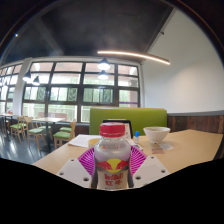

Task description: Pour water

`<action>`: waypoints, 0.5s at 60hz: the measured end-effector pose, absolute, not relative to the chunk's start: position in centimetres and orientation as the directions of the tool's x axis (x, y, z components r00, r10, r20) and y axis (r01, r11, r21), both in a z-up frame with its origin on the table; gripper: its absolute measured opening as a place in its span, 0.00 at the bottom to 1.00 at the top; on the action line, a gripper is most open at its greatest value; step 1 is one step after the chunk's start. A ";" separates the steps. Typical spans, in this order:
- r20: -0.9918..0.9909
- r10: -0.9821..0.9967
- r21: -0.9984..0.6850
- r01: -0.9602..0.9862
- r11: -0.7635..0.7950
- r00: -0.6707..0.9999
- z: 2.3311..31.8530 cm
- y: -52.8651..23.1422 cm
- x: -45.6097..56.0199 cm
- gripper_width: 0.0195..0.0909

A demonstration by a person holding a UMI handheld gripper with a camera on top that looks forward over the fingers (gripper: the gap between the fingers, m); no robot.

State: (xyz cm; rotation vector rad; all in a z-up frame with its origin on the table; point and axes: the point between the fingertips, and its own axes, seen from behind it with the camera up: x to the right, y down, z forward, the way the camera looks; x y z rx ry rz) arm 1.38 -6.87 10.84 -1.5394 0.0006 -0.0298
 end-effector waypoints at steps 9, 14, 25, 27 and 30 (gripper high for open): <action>0.012 -0.009 -1.000 0.012 0.022 1.000 10.4 -6.7 1.5 0.26; 0.126 -0.053 -0.992 0.127 0.006 0.991 11.3 -6.1 3.7 0.26; 0.602 -0.173 -0.797 0.601 -0.065 0.779 16.7 -0.3 8.4 0.25; 0.711 -0.176 -0.700 0.708 -0.095 0.680 18.0 0.7 9.0 0.26; 0.851 -0.155 -0.521 0.845 -0.120 0.502 19.1 1.9 8.1 0.25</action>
